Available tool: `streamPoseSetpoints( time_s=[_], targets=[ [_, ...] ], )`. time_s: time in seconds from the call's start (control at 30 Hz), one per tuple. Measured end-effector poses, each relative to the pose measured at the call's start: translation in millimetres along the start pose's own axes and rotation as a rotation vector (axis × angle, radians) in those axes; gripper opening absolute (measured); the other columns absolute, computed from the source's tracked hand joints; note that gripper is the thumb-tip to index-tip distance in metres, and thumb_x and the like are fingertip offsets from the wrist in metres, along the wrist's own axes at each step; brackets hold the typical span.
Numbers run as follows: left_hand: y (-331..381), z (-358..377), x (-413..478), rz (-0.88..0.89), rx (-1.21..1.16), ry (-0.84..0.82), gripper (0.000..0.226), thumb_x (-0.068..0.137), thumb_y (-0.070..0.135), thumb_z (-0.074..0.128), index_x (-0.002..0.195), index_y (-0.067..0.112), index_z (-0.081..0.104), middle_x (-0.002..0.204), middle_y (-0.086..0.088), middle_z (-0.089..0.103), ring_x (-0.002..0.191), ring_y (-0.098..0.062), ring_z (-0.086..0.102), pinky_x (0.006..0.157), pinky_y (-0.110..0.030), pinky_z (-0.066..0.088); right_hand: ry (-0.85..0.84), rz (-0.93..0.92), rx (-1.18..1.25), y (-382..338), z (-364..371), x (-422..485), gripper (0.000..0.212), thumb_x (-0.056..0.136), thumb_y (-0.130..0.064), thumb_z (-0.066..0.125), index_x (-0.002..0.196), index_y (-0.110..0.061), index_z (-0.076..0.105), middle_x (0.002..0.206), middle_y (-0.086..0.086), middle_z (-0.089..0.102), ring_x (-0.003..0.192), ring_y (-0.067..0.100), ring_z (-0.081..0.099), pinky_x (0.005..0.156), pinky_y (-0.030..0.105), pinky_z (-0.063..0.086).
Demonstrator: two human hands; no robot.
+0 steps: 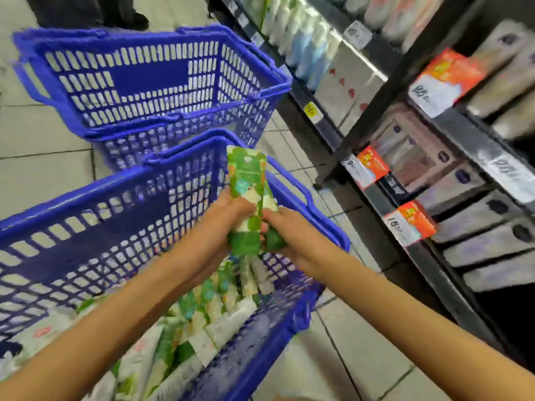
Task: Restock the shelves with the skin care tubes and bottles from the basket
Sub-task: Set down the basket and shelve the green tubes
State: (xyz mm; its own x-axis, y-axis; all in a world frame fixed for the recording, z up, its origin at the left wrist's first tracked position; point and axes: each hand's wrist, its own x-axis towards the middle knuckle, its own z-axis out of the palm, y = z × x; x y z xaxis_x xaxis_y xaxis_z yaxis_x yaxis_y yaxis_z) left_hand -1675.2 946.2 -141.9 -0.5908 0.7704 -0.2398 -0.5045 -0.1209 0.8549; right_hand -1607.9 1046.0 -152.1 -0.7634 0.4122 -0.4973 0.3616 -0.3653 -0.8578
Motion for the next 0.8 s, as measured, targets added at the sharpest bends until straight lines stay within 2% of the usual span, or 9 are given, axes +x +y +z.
streamPoseSetpoints(
  time_s=[0.1,0.2,0.27,0.33,0.4,0.47,0.6,0.7,0.8],
  targets=[
    [9,85,12,0.049,-0.027,-0.370,0.015,0.089,0.012,0.046,0.099,0.022,0.051,0.067,0.006,0.068,0.057,-0.006,0.064,0.052,-0.021,0.053,0.107,-0.189,0.089,-36,-69,-67,0.016,0.092,-0.011,0.050,0.082,-0.022,0.055,0.063,-0.004,0.058,0.054,0.007,0.054,0.049,0.016,0.049],
    [7,178,10,0.079,-0.008,-0.615,0.015,0.090,0.025,0.046,0.104,0.027,0.050,0.082,0.007,0.067,0.069,-0.006,0.066,0.060,-0.024,0.054,0.376,-0.307,-0.027,-55,-141,-135,0.011,0.093,-0.019,0.051,0.096,-0.030,0.052,0.076,-0.005,0.060,0.054,0.002,0.058,0.046,0.016,0.048],
    [-1,249,7,0.158,0.094,-0.666,0.013,0.096,0.023,0.042,0.107,0.026,0.047,0.091,0.002,0.062,0.077,-0.012,0.062,0.069,-0.030,0.052,0.537,-0.356,-0.065,-58,-185,-176,0.018,0.095,-0.023,0.050,0.112,-0.024,0.045,0.088,0.000,0.061,0.057,0.004,0.060,0.047,0.018,0.047],
    [-8,322,-1,0.283,0.256,-0.636,0.011,0.097,0.020,0.041,0.107,0.019,0.045,0.095,-0.004,0.055,0.084,-0.020,0.056,0.076,-0.035,0.048,0.657,-0.429,0.036,-55,-222,-213,0.012,0.095,-0.020,0.049,0.107,-0.021,0.050,0.080,-0.002,0.064,0.061,0.010,0.059,0.051,0.021,0.046],
    [-16,383,-13,0.285,0.296,-0.633,0.008,0.097,0.019,0.042,0.096,0.013,0.047,0.087,-0.008,0.053,0.075,-0.022,0.054,0.070,-0.032,0.049,0.793,-0.497,0.104,-51,-254,-244,0.009,0.095,-0.015,0.046,0.097,-0.021,0.052,0.069,-0.006,0.063,0.062,0.010,0.059,0.055,0.025,0.048],
    [-28,428,-23,0.194,0.238,-0.683,0.011,0.095,0.015,0.044,0.085,0.013,0.049,0.077,-0.006,0.053,0.063,-0.019,0.052,0.059,-0.027,0.048,0.890,-0.536,0.120,-48,-281,-269,0.011,0.094,-0.010,0.045,0.096,-0.019,0.051,0.073,-0.002,0.060,0.064,0.012,0.058,0.059,0.025,0.050],
    [-56,458,-31,0.028,0.084,-0.702,0.005,0.091,0.008,0.047,0.088,0.012,0.047,0.072,-0.002,0.051,0.049,-0.009,0.052,0.049,-0.024,0.044,1.104,-0.604,0.168,-45,-338,-302,0.023,0.091,-0.009,0.050,0.112,-0.009,0.042,0.085,0.002,0.049,0.072,0.013,0.054,0.064,0.025,0.047],
    [-79,457,-24,0.101,0.151,-0.853,0.006,0.093,0.013,0.051,0.097,0.016,0.047,0.084,-0.001,0.055,0.070,-0.014,0.058,0.069,-0.032,0.052,1.342,-0.681,0.199,-40,-387,-321,0.036,0.091,-0.013,0.054,0.122,-0.014,0.036,0.097,-0.002,0.051,0.093,0.017,0.052,0.085,0.033,0.046],
    [-90,452,-19,0.264,0.389,-0.993,0.013,0.092,0.019,0.054,0.105,0.020,0.051,0.096,0.003,0.059,0.084,-0.010,0.059,0.075,-0.024,0.051,1.514,-0.617,0.160,-27,-440,-338,0.051,0.090,-0.018,0.058,0.136,-0.014,0.036,0.123,0.006,0.053,0.110,0.023,0.051,0.097,0.037,0.044]
  ],
)
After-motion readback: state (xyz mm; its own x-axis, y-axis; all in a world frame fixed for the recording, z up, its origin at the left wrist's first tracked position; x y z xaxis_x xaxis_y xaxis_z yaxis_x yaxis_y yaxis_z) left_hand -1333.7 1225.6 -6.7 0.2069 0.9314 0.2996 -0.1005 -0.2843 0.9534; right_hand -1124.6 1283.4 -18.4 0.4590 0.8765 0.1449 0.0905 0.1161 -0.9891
